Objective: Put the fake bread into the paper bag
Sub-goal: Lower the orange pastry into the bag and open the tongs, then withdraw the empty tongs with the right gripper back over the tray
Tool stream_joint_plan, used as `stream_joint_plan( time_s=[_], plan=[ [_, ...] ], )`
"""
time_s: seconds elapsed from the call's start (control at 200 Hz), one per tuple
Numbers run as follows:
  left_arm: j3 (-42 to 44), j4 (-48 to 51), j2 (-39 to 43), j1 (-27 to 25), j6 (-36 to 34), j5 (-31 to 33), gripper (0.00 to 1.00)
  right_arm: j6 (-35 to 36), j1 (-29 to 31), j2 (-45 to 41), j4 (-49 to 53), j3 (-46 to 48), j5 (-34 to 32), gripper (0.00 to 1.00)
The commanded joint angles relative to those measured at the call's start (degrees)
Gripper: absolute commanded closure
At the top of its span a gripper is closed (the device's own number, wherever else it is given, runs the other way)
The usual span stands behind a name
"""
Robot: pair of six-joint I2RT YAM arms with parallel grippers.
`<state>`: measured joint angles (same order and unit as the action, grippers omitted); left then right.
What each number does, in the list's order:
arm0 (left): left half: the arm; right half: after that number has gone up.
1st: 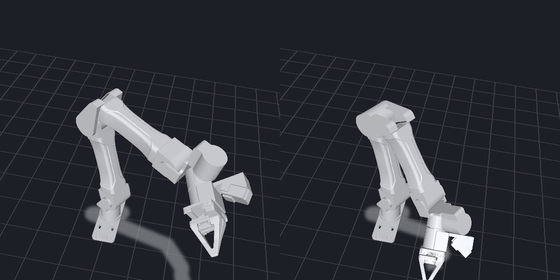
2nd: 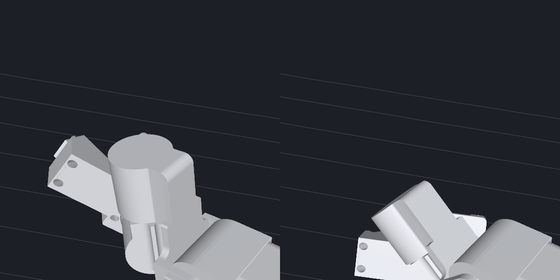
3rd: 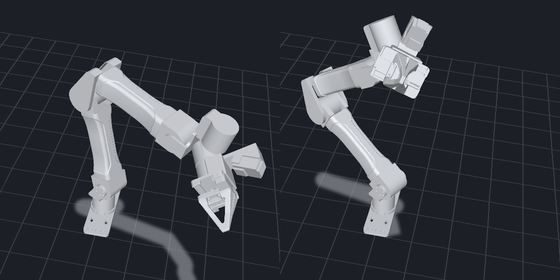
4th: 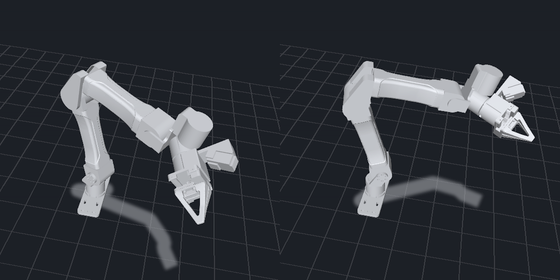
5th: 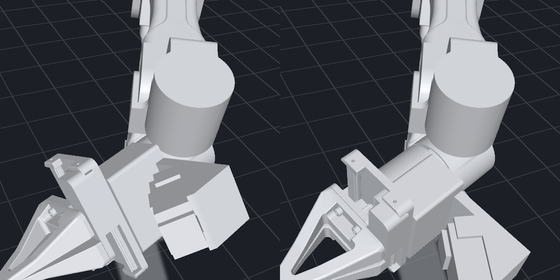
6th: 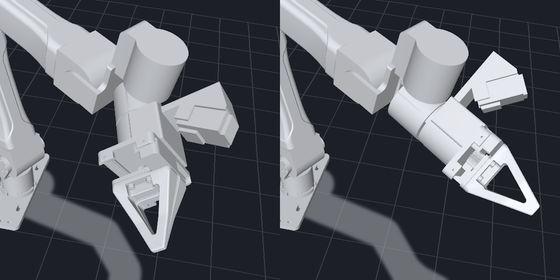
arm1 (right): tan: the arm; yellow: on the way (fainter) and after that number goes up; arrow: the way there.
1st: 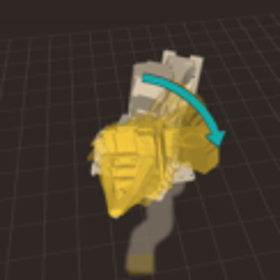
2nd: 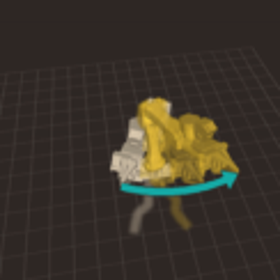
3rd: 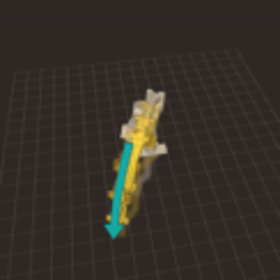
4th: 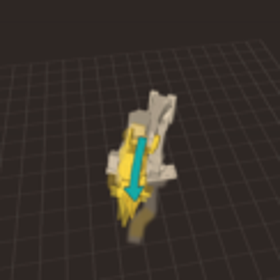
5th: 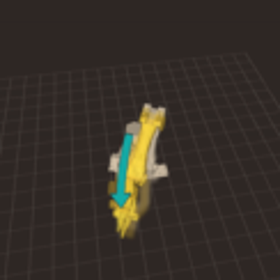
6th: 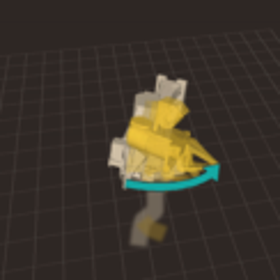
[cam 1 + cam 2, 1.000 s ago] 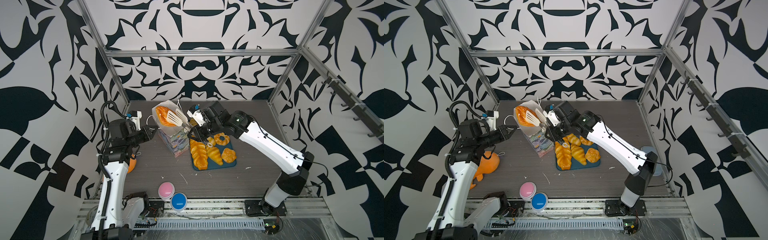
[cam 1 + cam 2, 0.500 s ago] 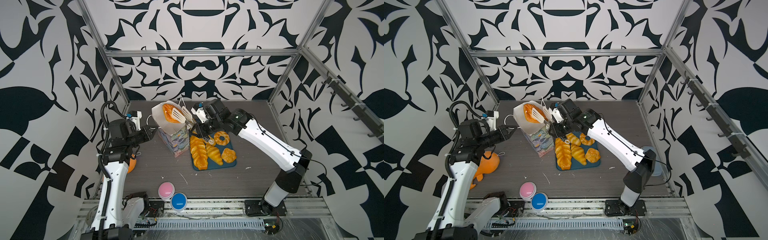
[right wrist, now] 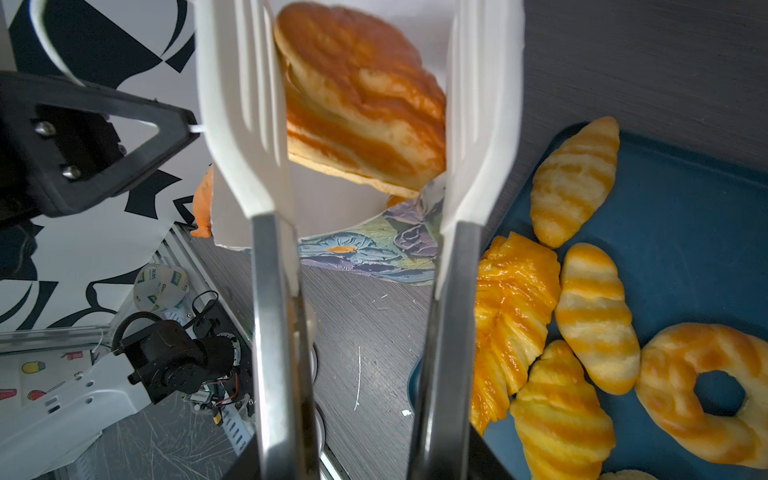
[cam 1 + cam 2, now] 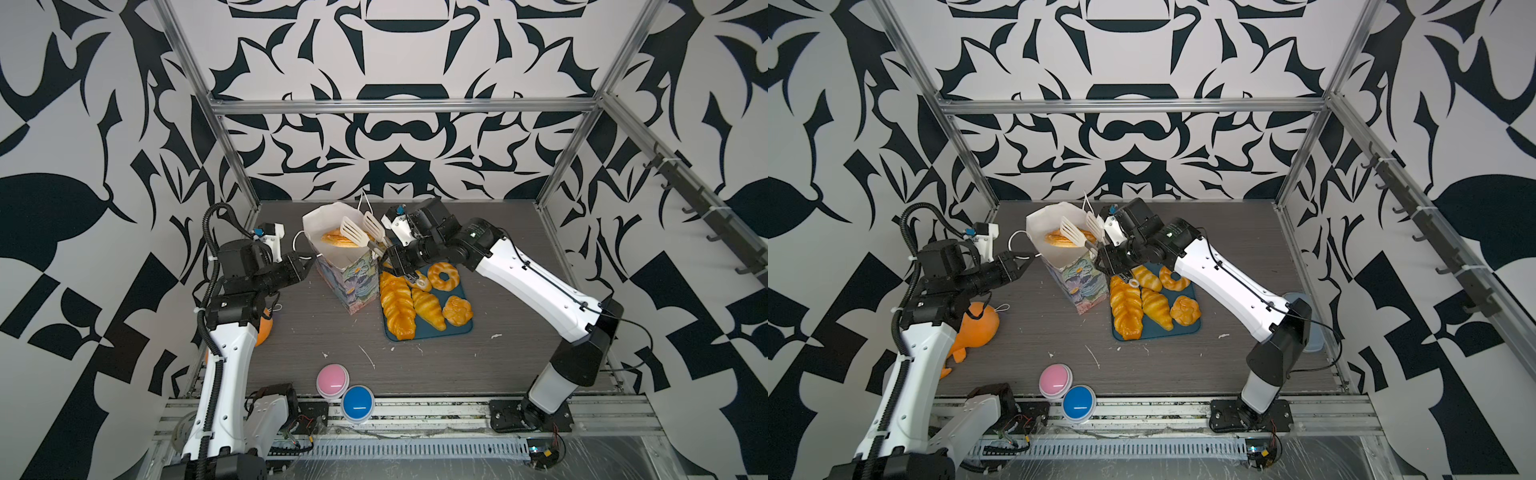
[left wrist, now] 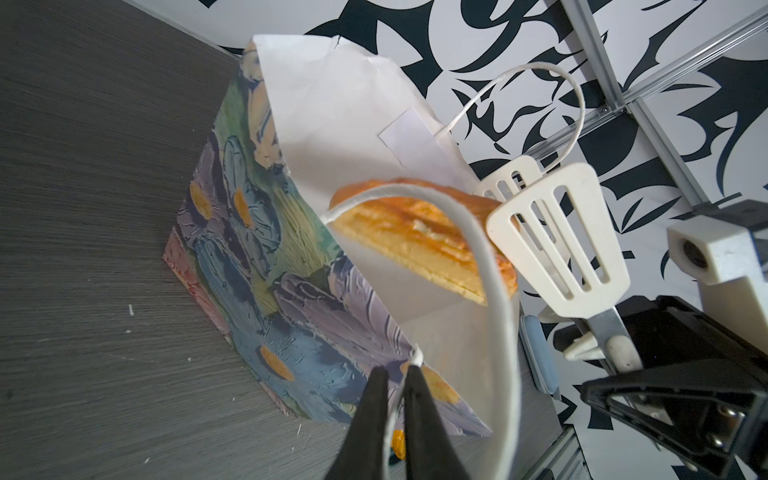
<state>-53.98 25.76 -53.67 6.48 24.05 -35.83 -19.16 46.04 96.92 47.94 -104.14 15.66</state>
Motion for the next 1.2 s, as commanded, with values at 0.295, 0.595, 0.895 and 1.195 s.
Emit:
stream_joint_plan(
  time_s=[0.295,0.595,0.895,1.195],
  plan=[
    [0.64,0.37,0.17,0.20,-0.17,-0.36,0.87,0.09,-0.53,-3.06,-2.13,-1.14,1.71,0.50],
    [0.60,0.22,0.14,0.20,-0.11,-0.81,0.93,0.52,-0.53,-4.13,-1.02,-2.49,2.95,0.50],
    [0.52,-0.23,0.13,0.20,0.46,-1.45,0.99,1.29,-0.12,-7.02,-0.19,-3.62,4.12,0.50],
    [0.45,-0.62,0.35,0.22,1.01,-1.67,1.00,2.24,-0.13,-9.77,1.64,-4.23,1.71,0.50]
  ],
)
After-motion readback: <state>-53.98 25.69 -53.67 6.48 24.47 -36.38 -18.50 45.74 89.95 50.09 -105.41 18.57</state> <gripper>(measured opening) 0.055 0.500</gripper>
